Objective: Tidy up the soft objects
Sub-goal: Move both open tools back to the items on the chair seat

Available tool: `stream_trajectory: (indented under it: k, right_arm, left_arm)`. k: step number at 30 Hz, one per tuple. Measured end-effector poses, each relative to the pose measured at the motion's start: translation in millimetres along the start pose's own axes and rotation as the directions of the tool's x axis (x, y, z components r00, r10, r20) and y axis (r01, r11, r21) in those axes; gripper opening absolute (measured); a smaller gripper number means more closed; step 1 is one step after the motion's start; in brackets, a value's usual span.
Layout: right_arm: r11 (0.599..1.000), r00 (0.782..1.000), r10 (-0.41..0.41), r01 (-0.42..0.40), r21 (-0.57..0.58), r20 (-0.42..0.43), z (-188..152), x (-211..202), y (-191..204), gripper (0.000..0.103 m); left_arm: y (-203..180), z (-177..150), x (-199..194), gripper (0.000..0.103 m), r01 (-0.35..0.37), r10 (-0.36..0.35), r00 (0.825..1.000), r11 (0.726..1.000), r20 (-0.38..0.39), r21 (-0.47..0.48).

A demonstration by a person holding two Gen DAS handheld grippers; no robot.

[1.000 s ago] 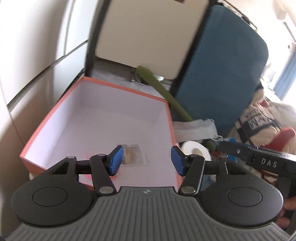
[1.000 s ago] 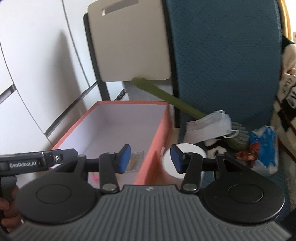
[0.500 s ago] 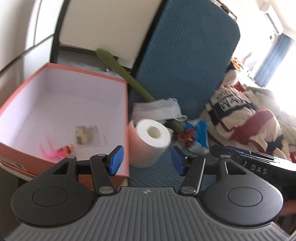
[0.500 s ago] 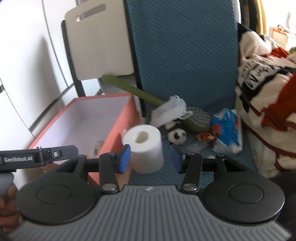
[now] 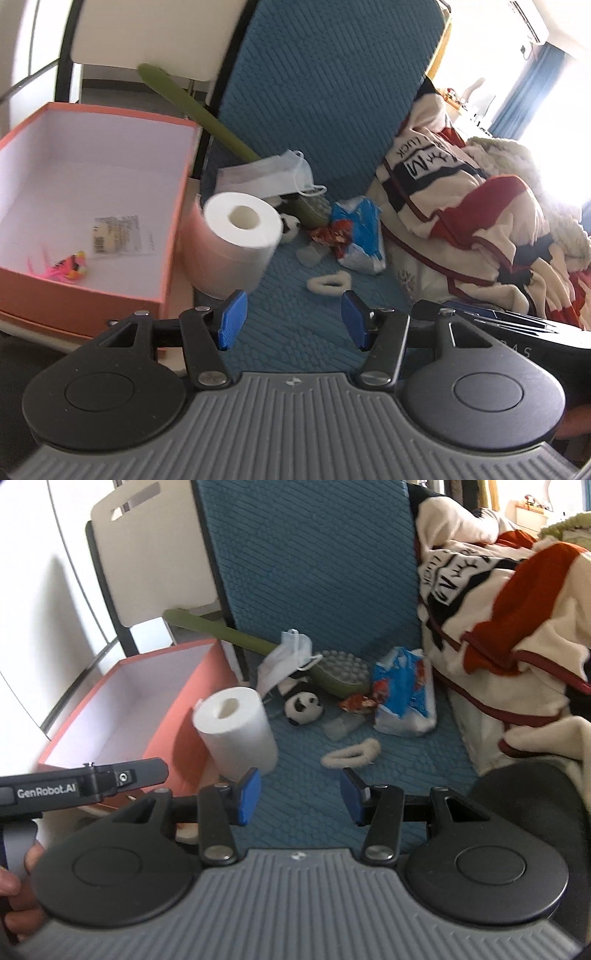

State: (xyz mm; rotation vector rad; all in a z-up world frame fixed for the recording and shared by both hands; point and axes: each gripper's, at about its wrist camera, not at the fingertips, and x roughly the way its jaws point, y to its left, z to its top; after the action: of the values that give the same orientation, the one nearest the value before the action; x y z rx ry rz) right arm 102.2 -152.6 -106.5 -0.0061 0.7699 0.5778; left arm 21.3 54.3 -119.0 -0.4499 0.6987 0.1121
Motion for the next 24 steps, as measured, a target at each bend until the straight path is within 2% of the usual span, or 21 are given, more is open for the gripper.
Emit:
stream_trajectory:
  k: [8, 12, 18, 24]
  right_arm:
    - [0.999, 0.999, -0.035, 0.035, 0.041, -0.001, -7, -9, -41, 0.051]
    - [0.997, 0.999, -0.044, 0.044, 0.059, 0.01, -8, 0, -59, 0.051]
    - [0.996, 0.999, 0.0, -0.004, 0.086, 0.048, 11, 31, -74, 0.051]
    - [0.997, 0.997, 0.032, -0.037, 0.064, 0.07, 35, 84, -82, 0.051]
  left_arm:
    - [-34, -13, 29, 0.062, 0.031, -0.03, 0.999, 0.999, -0.036, 0.023]
    - [-42, -12, 42, 0.062, 0.07, -0.07, 0.998, 0.996, 0.007, 0.051]
    - [-41, -4, 74, 0.062, 0.084, -0.084, 0.996, 0.996, -0.013, 0.033]
    - [-36, -4, 111, 0.062, 0.114, -0.113, 0.993, 0.993, -0.037, 0.025]
